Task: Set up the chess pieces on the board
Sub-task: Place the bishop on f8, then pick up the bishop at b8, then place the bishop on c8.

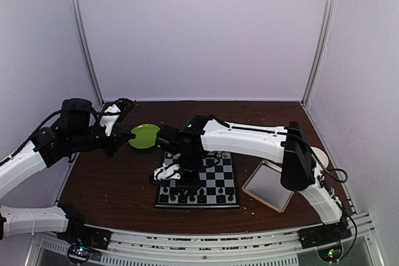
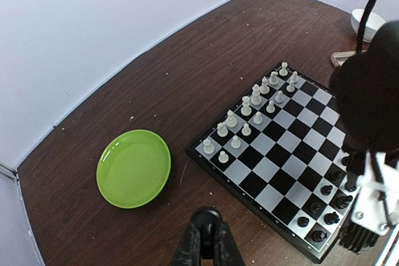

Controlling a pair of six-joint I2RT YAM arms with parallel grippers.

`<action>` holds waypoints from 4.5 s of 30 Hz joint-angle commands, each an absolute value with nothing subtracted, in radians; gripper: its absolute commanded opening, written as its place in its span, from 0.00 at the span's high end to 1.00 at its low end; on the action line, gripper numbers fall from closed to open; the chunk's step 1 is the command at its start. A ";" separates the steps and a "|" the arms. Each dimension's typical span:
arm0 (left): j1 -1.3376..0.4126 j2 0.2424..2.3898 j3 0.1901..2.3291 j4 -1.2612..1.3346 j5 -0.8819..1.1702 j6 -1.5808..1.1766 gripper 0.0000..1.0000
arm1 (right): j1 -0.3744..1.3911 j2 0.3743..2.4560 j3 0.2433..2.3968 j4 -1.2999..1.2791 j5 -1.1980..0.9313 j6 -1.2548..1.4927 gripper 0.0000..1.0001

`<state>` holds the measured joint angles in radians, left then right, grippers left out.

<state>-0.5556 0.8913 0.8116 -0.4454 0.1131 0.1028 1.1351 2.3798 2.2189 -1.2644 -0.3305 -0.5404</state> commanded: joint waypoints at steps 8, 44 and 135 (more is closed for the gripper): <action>-0.549 0.888 0.800 -0.412 0.134 0.116 1.00 | 1.040 1.838 1.567 -1.011 -0.303 -0.580 0.76; -0.548 0.902 0.801 -0.414 0.141 0.123 1.00 | 1.043 1.928 1.452 -0.964 -0.341 -0.605 0.93; -0.901 1.706 1.448 -0.827 0.130 0.093 1.00 | 0.615 1.340 1.212 -0.892 -0.545 -0.591 0.45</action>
